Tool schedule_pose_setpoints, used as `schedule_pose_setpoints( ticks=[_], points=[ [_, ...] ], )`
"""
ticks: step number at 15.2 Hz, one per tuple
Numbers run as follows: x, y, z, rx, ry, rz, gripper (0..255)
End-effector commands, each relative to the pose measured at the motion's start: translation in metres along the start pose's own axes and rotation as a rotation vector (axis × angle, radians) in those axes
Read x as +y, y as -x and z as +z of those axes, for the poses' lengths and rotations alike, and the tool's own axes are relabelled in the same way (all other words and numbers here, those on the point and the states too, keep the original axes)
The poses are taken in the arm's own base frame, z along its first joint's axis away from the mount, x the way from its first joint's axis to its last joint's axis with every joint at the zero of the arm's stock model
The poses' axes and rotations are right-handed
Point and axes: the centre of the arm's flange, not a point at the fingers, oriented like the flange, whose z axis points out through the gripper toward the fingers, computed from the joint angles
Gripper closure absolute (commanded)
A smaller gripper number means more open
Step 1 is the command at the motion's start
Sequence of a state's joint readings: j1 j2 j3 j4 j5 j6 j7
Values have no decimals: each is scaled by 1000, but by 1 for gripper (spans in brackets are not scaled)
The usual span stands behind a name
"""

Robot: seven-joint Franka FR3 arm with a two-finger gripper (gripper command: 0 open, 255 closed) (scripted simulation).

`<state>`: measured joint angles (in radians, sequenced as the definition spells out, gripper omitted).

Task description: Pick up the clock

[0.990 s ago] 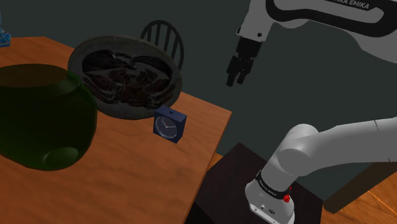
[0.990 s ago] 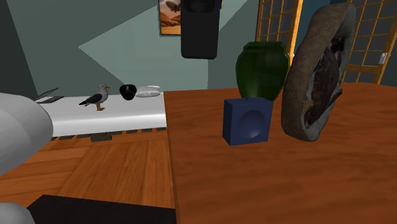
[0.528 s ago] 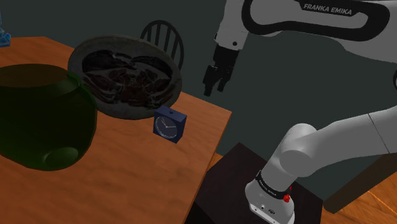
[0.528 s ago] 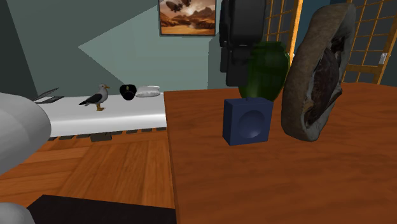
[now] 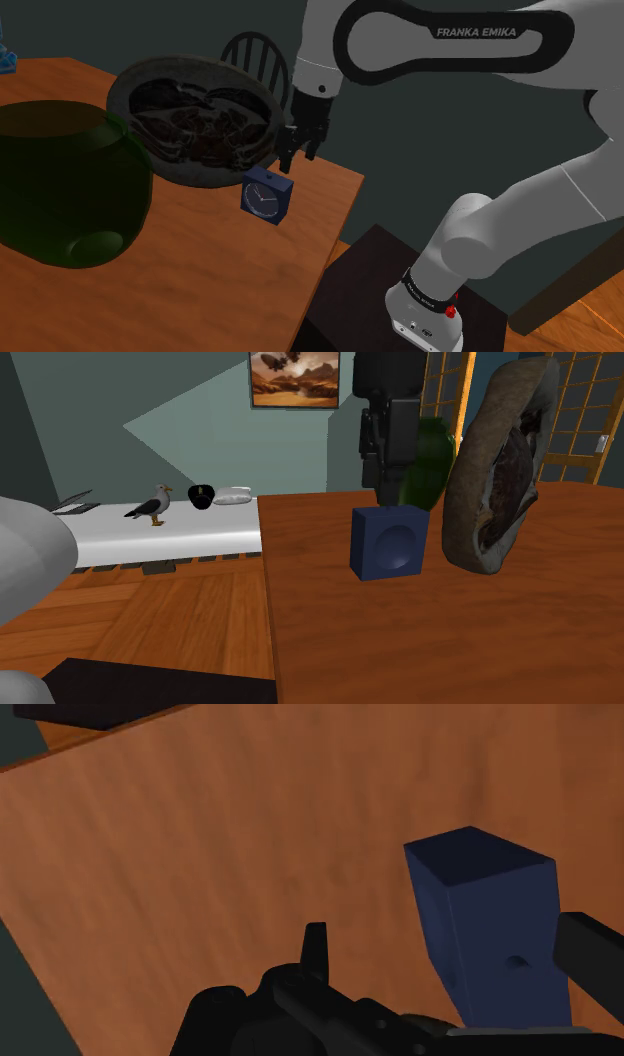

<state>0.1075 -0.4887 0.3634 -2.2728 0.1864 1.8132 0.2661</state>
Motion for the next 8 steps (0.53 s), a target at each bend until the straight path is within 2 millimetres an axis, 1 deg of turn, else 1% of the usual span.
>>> schedule_pose_setpoints(
  ticks=[1,3,4,8],
  points=[
    [-22,-10,11,6,9,-12,0],
    [-45,-19,22,10,18,-25,0],
    [-48,-20,23,11,19,-26,0],
    [-48,-20,44,11,19,-26,0]
  ],
)
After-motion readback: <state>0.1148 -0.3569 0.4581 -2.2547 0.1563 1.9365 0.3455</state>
